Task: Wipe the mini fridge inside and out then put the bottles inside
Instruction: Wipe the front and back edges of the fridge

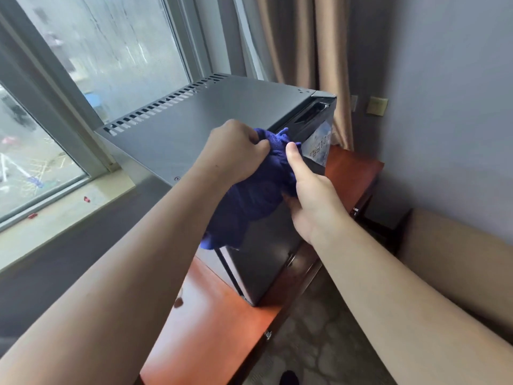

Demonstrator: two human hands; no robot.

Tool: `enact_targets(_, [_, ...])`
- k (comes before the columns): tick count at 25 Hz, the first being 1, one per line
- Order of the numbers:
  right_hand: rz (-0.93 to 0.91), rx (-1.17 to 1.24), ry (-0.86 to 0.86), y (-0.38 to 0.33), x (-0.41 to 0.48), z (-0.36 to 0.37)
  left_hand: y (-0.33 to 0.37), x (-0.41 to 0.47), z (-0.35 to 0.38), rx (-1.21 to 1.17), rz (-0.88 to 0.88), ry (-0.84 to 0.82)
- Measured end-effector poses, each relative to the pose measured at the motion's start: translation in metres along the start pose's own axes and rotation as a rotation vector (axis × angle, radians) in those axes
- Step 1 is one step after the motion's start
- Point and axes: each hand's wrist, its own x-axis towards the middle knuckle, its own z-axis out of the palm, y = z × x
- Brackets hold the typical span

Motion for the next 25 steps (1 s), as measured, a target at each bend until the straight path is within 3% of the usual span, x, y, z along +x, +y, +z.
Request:
enact_targets(5, [-0.134,-0.085,0.075,-0.025,0.051,-0.009,0.026,0.054,0.012,-0.071,0.013,-0.118])
enact_targets(13, [-0.390,-0.271,0.118,-0.065,0.122,-0.042,0.076,0.127,0.054,-0.092,-0.038,-0.149])
enact_targets(20, [-0.401,-0.494,-0.166,-0.116,0.195,-0.083,0.120,0.184,0.093,-0.069,-0.181,-0.051])
enact_targets(25, [-0.440,-0.643,-0.325,-0.129,0.221,-0.097,0.130,0.175,0.100,-0.056,-0.294,0.052])
